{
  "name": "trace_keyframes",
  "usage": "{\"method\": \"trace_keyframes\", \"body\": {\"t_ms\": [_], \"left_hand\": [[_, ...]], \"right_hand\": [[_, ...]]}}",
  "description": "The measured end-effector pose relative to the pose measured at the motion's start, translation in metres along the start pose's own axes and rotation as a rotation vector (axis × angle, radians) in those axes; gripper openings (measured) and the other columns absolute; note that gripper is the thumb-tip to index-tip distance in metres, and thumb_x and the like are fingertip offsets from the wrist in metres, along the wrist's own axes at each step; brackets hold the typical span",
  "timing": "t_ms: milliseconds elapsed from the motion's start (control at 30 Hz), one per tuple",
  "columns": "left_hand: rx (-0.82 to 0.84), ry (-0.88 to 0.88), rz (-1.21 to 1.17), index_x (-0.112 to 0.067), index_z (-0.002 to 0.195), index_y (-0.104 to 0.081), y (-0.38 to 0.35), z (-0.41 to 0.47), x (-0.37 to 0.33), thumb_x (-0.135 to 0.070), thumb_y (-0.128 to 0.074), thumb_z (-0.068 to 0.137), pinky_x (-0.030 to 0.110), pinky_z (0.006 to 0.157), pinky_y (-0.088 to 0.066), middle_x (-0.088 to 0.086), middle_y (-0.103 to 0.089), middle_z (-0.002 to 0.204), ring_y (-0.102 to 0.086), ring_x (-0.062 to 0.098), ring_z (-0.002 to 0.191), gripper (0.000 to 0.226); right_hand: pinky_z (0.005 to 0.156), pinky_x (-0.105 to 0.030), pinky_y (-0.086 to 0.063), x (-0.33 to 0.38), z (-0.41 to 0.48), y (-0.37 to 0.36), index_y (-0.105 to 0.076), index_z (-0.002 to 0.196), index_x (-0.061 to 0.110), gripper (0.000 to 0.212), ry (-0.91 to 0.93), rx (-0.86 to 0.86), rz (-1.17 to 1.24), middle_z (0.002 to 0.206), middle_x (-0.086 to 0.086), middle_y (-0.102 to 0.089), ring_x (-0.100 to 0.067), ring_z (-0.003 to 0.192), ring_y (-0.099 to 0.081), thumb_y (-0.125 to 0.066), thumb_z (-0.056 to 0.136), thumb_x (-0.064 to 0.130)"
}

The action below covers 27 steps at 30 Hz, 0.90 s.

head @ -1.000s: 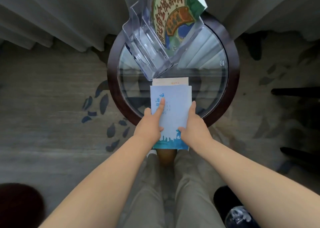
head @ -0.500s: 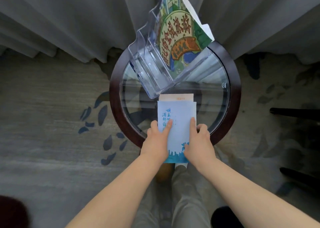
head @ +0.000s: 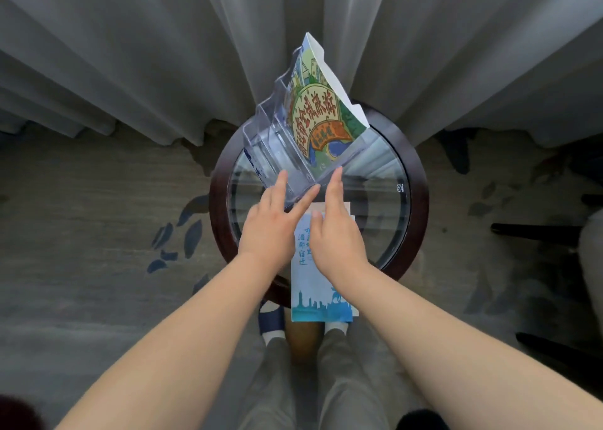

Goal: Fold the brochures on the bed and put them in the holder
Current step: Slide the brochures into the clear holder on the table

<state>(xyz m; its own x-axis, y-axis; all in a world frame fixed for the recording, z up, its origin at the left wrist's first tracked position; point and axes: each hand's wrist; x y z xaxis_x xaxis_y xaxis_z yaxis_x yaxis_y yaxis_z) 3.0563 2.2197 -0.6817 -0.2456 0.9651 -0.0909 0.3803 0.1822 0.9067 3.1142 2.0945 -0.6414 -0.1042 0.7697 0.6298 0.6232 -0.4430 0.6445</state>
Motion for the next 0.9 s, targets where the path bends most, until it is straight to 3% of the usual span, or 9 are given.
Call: {"method": "trace_keyframes", "body": {"t_ms": [167, 267, 367, 433, 500, 633, 733, 800, 900], "left_hand": [[0.115, -0.221, 0.065, -0.017, 0.163, 0.012, 0.002, 0.019, 0.001, -0.031, -0.049, 0.102, 0.048, 0.128, -0.008, 0.008, 0.003, 0.173, 0.002, 0.033, 0.159, 0.087], [0.096, -0.191, -0.204, -0.015, 0.165, -0.001, 0.010, 0.024, -0.011, -0.016, -0.057, 0.096, 0.040, 0.126, -0.023, 0.003, -0.002, 0.172, -0.007, 0.027, 0.159, 0.089], [0.060, -0.130, -0.354, -0.020, 0.165, -0.007, 0.022, 0.033, -0.030, -0.003, -0.056, 0.091, 0.031, 0.093, -0.048, -0.007, -0.008, 0.170, -0.036, 0.028, 0.147, 0.091], [0.103, -0.092, -0.365, -0.020, 0.164, -0.003, 0.029, 0.040, -0.047, -0.001, -0.053, 0.091, 0.030, 0.095, -0.046, -0.005, -0.001, 0.171, -0.034, 0.025, 0.150, 0.091], [0.158, -0.051, -0.359, -0.016, 0.164, -0.002, 0.036, 0.049, -0.063, 0.000, -0.053, 0.091, 0.028, 0.103, -0.041, 0.001, -0.002, 0.172, -0.033, 0.020, 0.150, 0.091], [0.151, -0.036, -0.417, -0.013, 0.157, -0.029, 0.042, 0.068, -0.087, -0.001, -0.059, 0.084, 0.028, 0.077, -0.039, 0.006, -0.038, 0.148, -0.051, 0.018, 0.096, 0.079], [0.154, -0.112, -0.421, -0.015, 0.156, -0.031, 0.042, 0.080, -0.092, 0.000, -0.059, 0.083, 0.035, 0.092, -0.046, 0.005, -0.038, 0.148, -0.052, 0.025, 0.120, 0.080], [0.116, -0.184, -0.314, -0.016, 0.162, -0.020, 0.041, 0.084, -0.089, -0.002, -0.061, 0.084, 0.036, 0.115, -0.033, 0.004, -0.023, 0.165, -0.034, 0.026, 0.145, 0.089], [0.022, -0.119, -0.019, -0.013, 0.164, 0.001, 0.037, 0.083, -0.078, -0.017, -0.057, 0.091, 0.042, 0.128, -0.006, 0.009, 0.005, 0.172, 0.000, 0.028, 0.159, 0.093]], "right_hand": [[0.119, -0.048, -0.032, 0.025, 0.025, 0.017, 0.020, 0.161, 0.018, 0.075, -0.094, -0.028, 0.131, 0.162, -0.015, -0.039, -0.032, 0.146, -0.040, -0.035, 0.111, 0.031], [0.112, -0.049, -0.041, 0.023, 0.050, 0.032, 0.019, 0.162, 0.016, 0.079, -0.122, -0.064, 0.113, 0.160, -0.016, -0.043, -0.037, 0.139, -0.048, -0.039, 0.110, 0.033], [0.107, -0.052, -0.045, 0.013, 0.070, 0.043, 0.020, 0.162, 0.017, 0.084, -0.141, -0.082, 0.051, 0.148, -0.016, -0.055, -0.037, 0.128, -0.057, -0.044, 0.108, 0.029], [0.088, -0.047, -0.053, 0.005, 0.075, 0.048, 0.018, 0.162, 0.018, 0.085, -0.141, -0.088, 0.008, 0.124, -0.016, -0.065, -0.034, 0.108, -0.065, -0.046, 0.107, 0.025], [0.056, -0.034, -0.041, -0.006, 0.077, 0.054, 0.015, 0.163, 0.017, 0.084, -0.125, -0.080, -0.040, 0.092, -0.007, -0.062, -0.021, 0.074, -0.059, -0.047, 0.107, 0.024], [0.049, -0.031, -0.025, -0.029, 0.085, 0.070, 0.010, 0.164, 0.016, 0.076, -0.111, -0.079, -0.055, 0.072, 0.004, -0.051, -0.013, 0.063, -0.050, -0.041, 0.108, 0.023], [0.064, -0.026, -0.034, -0.042, 0.091, 0.082, 0.004, 0.166, 0.017, 0.067, -0.066, -0.045, -0.057, 0.105, -0.012, -0.068, -0.027, 0.096, -0.065, -0.035, 0.111, 0.021], [0.092, -0.026, -0.042, -0.046, 0.092, 0.090, -0.002, 0.166, 0.018, 0.066, -0.023, -0.029, -0.084, 0.161, -0.013, -0.042, -0.028, 0.133, -0.054, -0.036, 0.110, 0.016], [0.115, -0.031, -0.034, -0.049, 0.089, 0.093, -0.001, 0.165, 0.013, 0.080, 0.057, -0.015, -0.300, 0.174, -0.004, 0.003, -0.022, 0.150, -0.034, -0.047, 0.101, 0.004]]}}
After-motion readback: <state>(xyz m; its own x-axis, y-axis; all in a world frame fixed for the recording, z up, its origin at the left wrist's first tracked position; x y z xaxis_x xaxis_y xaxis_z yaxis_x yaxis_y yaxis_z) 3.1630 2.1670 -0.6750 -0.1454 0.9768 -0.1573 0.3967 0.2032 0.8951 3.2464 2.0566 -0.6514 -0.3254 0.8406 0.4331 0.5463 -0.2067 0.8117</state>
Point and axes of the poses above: each hand's wrist, its own z-axis towards the middle knuckle, its own y-axis out of the back of the hand, x = y × z
